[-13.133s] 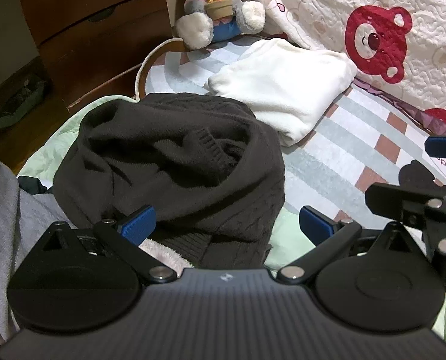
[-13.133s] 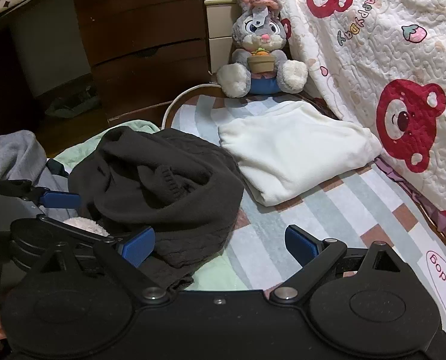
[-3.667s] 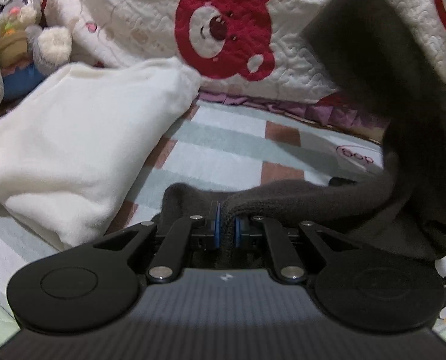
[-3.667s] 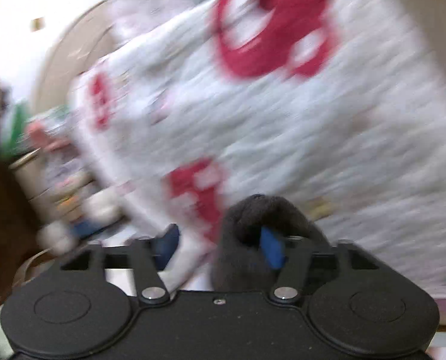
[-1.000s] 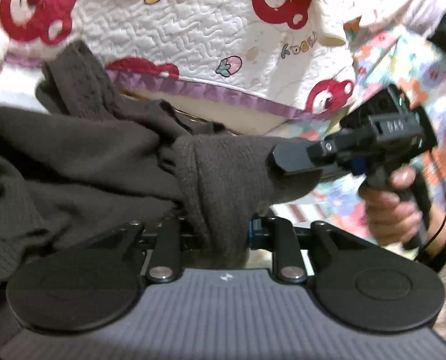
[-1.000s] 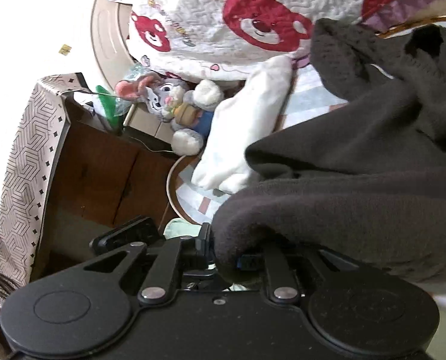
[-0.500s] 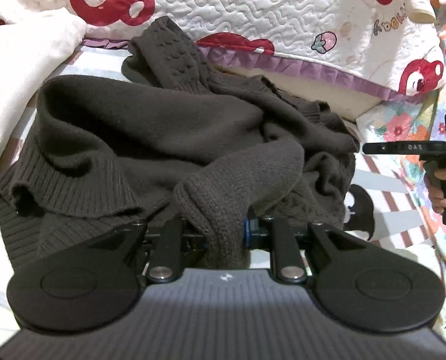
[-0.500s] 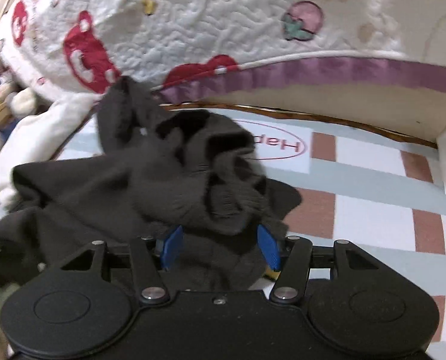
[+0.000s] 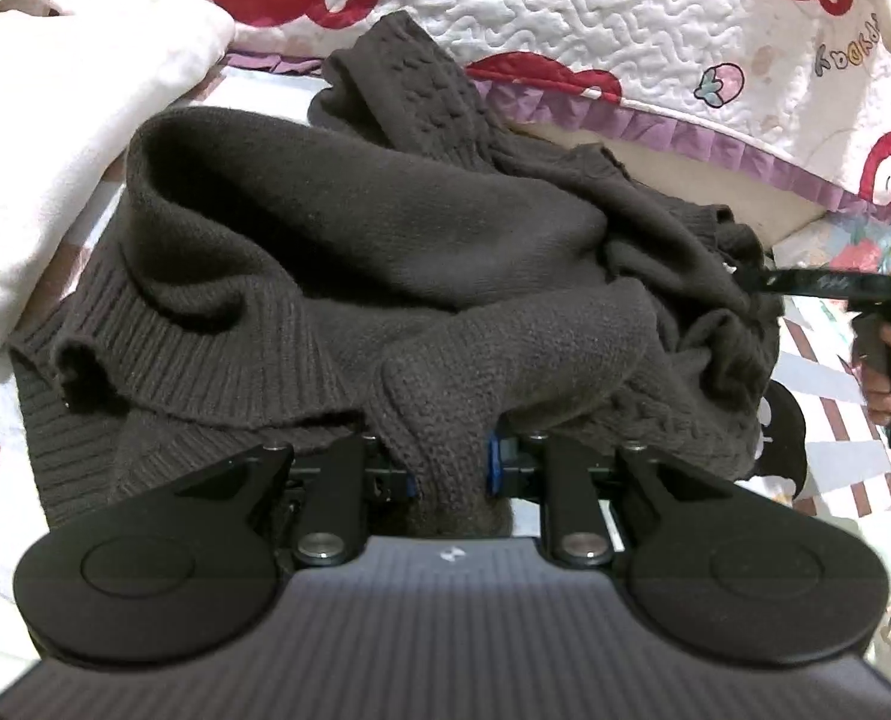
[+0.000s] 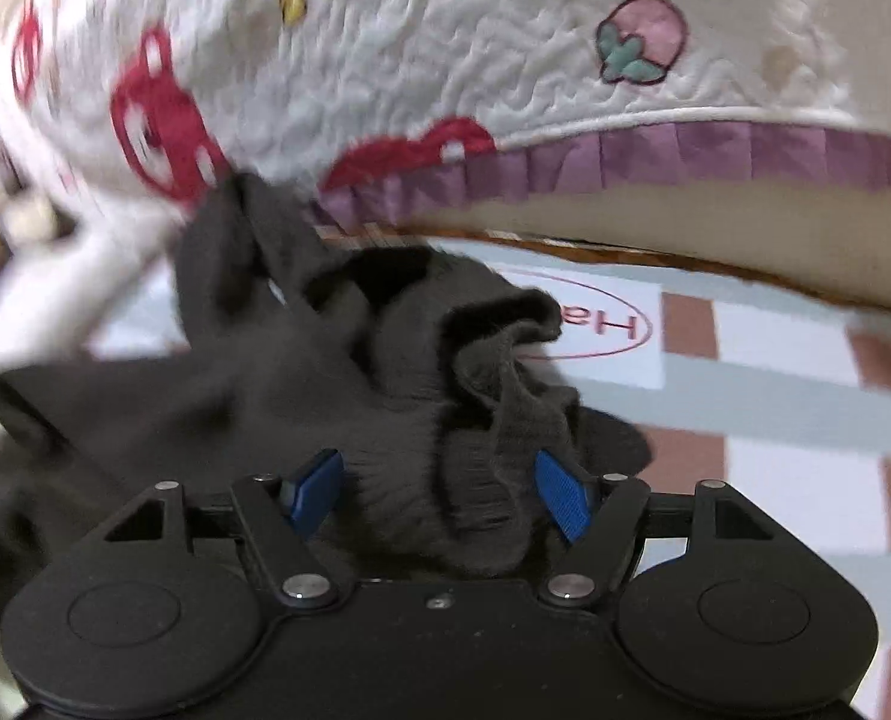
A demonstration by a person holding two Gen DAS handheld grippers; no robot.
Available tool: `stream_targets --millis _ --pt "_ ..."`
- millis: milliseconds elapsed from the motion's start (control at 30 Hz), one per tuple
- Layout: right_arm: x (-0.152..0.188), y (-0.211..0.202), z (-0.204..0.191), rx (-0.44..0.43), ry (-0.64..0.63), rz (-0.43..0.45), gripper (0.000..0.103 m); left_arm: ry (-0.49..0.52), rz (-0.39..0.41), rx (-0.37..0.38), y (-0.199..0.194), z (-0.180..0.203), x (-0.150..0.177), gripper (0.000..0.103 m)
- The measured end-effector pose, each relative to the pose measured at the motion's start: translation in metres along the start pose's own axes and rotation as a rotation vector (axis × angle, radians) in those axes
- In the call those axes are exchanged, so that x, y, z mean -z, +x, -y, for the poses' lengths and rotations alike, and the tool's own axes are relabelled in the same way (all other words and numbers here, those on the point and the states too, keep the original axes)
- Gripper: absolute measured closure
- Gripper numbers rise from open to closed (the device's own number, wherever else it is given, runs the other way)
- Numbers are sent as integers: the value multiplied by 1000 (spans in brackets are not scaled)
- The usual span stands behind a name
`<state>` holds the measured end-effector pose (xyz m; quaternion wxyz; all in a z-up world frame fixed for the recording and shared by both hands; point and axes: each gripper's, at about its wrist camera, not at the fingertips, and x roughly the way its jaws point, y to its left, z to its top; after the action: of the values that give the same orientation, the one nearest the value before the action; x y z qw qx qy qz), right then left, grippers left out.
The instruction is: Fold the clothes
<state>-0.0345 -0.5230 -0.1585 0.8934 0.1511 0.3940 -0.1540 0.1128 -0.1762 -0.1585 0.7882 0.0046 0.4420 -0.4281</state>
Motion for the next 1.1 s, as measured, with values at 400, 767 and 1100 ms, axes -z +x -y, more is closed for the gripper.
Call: stream_targets --millis 400,767,1100 --pt "-18 9 19 122 93 93 98 24 39 69 -14 5 -2 84" --pt "-55 -115 80 501 22 331 100 170 181 52 -56 36 -14 86" --pt "-80 -234 159 641 127 408 100 123 232 289 -130 93 -55 87"
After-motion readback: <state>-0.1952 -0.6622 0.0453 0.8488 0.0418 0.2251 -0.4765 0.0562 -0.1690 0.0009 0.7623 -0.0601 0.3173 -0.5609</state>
